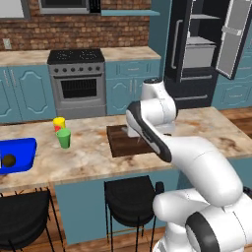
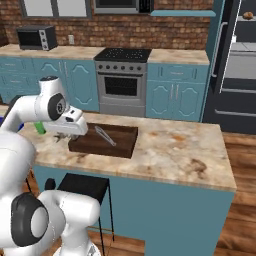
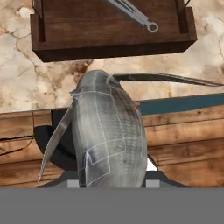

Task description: Gather the avocado and corn from the fridge and place them on a tray on the dining counter. Then gather the chicken drumstick and fish from the fridge and place them on the other tray.

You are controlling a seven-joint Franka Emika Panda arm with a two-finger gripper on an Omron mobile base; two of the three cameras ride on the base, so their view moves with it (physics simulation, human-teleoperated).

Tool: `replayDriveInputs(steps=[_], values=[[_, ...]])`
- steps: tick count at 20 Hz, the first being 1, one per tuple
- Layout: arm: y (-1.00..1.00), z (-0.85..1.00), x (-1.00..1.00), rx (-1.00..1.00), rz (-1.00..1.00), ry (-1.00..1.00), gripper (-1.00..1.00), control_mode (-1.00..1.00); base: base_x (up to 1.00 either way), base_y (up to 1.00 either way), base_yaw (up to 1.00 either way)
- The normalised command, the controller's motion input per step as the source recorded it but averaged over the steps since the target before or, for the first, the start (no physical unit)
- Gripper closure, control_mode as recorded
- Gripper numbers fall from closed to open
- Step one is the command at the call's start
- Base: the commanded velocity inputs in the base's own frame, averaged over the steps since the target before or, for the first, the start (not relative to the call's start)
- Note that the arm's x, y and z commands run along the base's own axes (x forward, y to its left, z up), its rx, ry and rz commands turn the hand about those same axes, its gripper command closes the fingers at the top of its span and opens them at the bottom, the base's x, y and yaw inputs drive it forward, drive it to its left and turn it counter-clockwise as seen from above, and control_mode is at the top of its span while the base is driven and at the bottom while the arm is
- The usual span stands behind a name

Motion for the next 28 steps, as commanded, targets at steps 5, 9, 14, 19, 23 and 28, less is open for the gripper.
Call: replayDriveInputs(steps=[5, 9, 14, 19, 23, 28], values=[[0.19, -0.48, 0.77, -0.02, 0.00, 0.05, 1.00, -1.00, 0.00, 0.00, 0.00], [0.08, -0.45, 0.80, -0.02, 0.00, 0.06, 1.00, -1.00, 0.00, 0.00, 0.00], [0.02, -0.45, 0.82, -0.01, 0.00, 0.05, 1.00, -1.00, 0.00, 0.00, 0.00], [0.07, -0.44, 0.80, -0.01, 0.00, 0.05, 1.00, -1.00, 0.00, 0.00, 0.00], [0.10, -0.44, 0.79, -0.02, 0.00, 0.07, 1.00, -1.00, 0.00, 0.00, 0.00], [0.13, -0.38, 0.70, 0.00, 0.00, 0.07, 1.00, -1.00, 0.00, 0.00, 0.00]])
